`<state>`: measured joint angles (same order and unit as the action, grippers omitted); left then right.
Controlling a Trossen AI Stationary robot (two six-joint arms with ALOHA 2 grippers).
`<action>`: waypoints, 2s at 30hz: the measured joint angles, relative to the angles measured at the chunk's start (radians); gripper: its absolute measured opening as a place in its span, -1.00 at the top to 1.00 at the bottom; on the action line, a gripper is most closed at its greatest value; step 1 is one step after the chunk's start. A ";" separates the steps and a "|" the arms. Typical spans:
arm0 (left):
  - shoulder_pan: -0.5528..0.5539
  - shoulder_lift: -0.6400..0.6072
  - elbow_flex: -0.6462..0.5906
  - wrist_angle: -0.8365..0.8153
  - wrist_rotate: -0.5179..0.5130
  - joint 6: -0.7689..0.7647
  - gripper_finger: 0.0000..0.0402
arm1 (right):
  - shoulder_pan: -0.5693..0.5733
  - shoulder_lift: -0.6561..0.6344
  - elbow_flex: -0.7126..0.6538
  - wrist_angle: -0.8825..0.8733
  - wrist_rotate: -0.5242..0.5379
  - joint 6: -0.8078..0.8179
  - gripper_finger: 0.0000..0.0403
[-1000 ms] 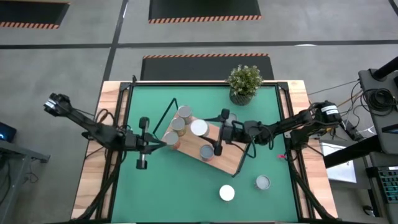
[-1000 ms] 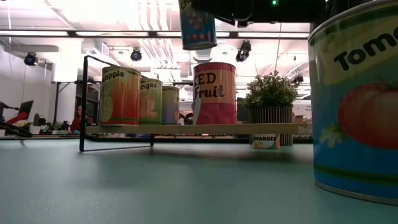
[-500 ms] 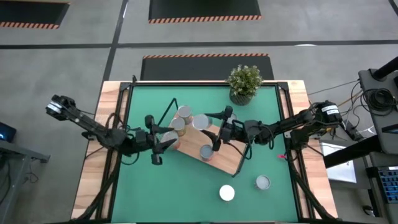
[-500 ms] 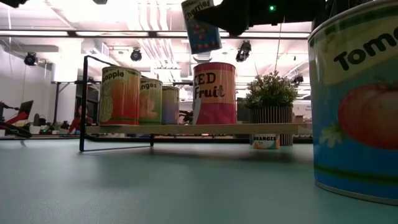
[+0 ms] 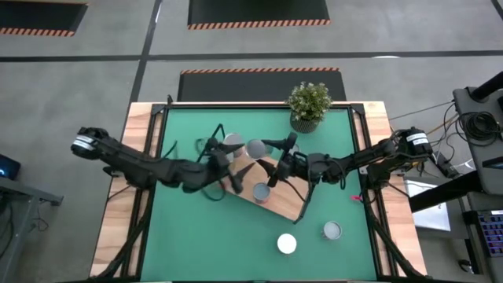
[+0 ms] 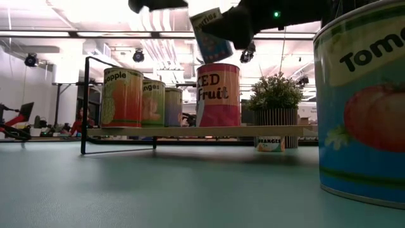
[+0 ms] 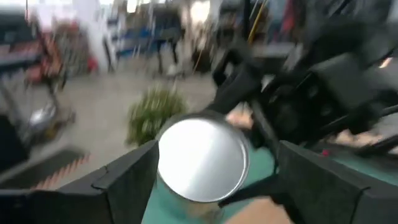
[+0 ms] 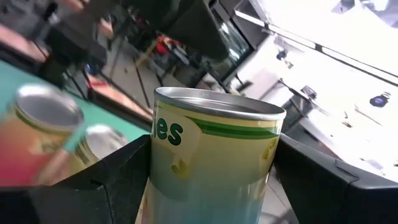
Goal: Pick and place cans onto a shelf
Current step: Put the canned cherries on the shelf
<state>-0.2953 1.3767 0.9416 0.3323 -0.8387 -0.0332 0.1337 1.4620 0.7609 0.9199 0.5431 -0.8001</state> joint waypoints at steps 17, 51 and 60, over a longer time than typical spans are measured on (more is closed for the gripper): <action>0.020 0.104 0.165 -0.313 -0.095 -0.169 -0.56 | 0.019 0.004 0.000 -0.024 0.133 -0.092 -0.49; 0.096 0.193 0.177 -0.128 0.006 -0.171 -0.86 | 0.018 0.006 0.000 -0.026 0.148 -0.101 -0.49; 0.106 0.207 0.177 -0.115 -0.015 -0.169 -0.86 | 0.018 0.006 0.000 -0.027 0.146 -0.109 -0.49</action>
<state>-0.1891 1.5841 1.1187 0.2178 -0.8534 -0.2026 0.1520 1.4681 0.7612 0.8932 0.6887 -0.9089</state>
